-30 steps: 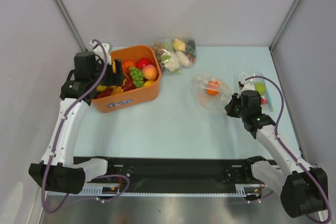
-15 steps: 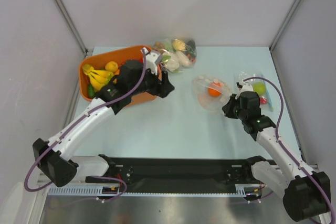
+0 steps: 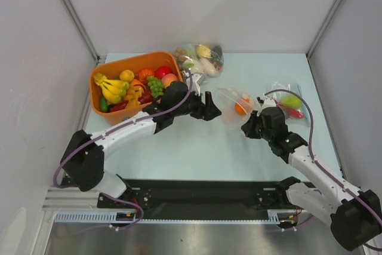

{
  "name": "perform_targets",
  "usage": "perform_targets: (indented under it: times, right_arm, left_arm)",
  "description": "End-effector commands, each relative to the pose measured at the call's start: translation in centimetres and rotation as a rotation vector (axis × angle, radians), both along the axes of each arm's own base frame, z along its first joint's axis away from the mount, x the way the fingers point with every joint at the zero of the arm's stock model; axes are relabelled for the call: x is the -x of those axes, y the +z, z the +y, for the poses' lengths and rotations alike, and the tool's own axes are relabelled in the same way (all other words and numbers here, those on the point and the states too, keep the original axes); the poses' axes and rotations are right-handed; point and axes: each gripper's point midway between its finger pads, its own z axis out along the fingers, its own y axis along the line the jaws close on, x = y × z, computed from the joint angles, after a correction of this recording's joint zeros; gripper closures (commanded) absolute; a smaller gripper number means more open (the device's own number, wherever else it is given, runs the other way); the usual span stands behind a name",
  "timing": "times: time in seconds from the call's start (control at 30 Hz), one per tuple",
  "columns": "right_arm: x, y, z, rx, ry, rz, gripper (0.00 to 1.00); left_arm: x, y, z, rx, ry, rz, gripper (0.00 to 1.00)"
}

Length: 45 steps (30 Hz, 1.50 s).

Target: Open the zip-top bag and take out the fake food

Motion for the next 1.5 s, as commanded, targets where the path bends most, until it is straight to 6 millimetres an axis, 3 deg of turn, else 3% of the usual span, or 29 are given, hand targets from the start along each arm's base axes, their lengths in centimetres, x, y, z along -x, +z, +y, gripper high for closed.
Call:
perform_targets:
  times: [0.0,0.23,0.3,0.33,0.37,0.43,0.47,0.57,0.67,0.73,0.77,0.9,1.03,1.07,1.13,1.33,1.47]
  right_arm:
    - [-0.8,2.3,1.5,-0.053,0.002,-0.062,1.00]
    - [-0.6,3.3,2.7,-0.065,0.037,-0.074,1.00]
    - [-0.5,4.2,2.8,-0.062,0.058,-0.087,0.96]
    - [-0.4,4.6,2.8,-0.054,0.068,-0.093,0.91]
    - [0.1,4.4,2.3,-0.019,0.079,-0.076,0.82]
    - [0.2,6.0,1.9,-0.002,0.078,-0.103,0.72]
    - [0.5,6.9,1.0,0.026,0.066,-0.131,0.62]
    - [0.6,10.0,-0.5,0.029,0.029,-0.211,0.50]
    - [-0.6,12.2,-2.1,0.018,-0.025,-0.271,0.46]
    - [-1.7,11.9,-2.4,0.000,-0.023,-0.259,0.46]
    - [-3.0,11.8,-3.4,-0.011,-0.064,-0.267,0.46]
    - [-6.3,9.6,-4.3,-0.050,-0.079,-0.254,0.45]
    - [-9.6,5.8,-5.1,-0.051,-0.101,-0.188,0.41]
    - [-10.6,6.0,-5.1,-0.061,-0.099,-0.217,0.40]
    - [-11.7,4.6,-5.3,-0.064,-0.106,-0.191,0.39]
    - [-14.8,2.8,-5.8,-0.074,-0.139,-0.197,0.35]
    - [-16.3,-0.3,-5.7,-0.074,-0.148,-0.129,0.34]
  left_arm:
    - [-0.7,0.8,-1.5,0.079,-0.010,-0.026,0.22]
    - [-1.3,-3.3,-1.9,0.005,-0.009,0.029,0.26]
    - [-1.3,-4.7,-2.0,-0.020,-0.019,0.045,0.40]
    - [-1.4,-5.1,-2.0,-0.031,-0.022,0.044,0.60]
    - [-1.7,-5.9,-1.9,-0.054,-0.021,0.040,0.70]
    - [-2.0,-7.1,-1.4,-0.107,-0.010,0.049,0.90]
    - [-2.3,-7.2,-1.2,-0.126,-0.011,0.035,0.94]
    - [-2.4,-8.1,-0.8,-0.162,-0.011,0.035,1.00]
    - [-2.1,-8.4,-0.9,-0.175,-0.048,0.022,1.00]
    - [-1.9,-8.6,-0.9,-0.181,-0.061,0.024,1.00]
    - [-2.0,-8.7,-0.9,-0.184,-0.066,0.020,1.00]
    - [-1.9,-9.5,-0.7,-0.210,-0.078,0.022,1.00]
    - [-1.7,-9.9,-0.6,-0.222,-0.090,0.016,1.00]
    - [-1.8,-10.0,-0.5,-0.225,-0.092,0.016,1.00]
    - [-1.8,-10.0,-0.6,-0.228,-0.096,0.008,1.00]
    - [-1.5,-10.5,-0.3,-0.248,-0.112,0.020,0.99]
    - [-1.5,-10.4,-0.4,-0.252,-0.116,0.018,1.00]
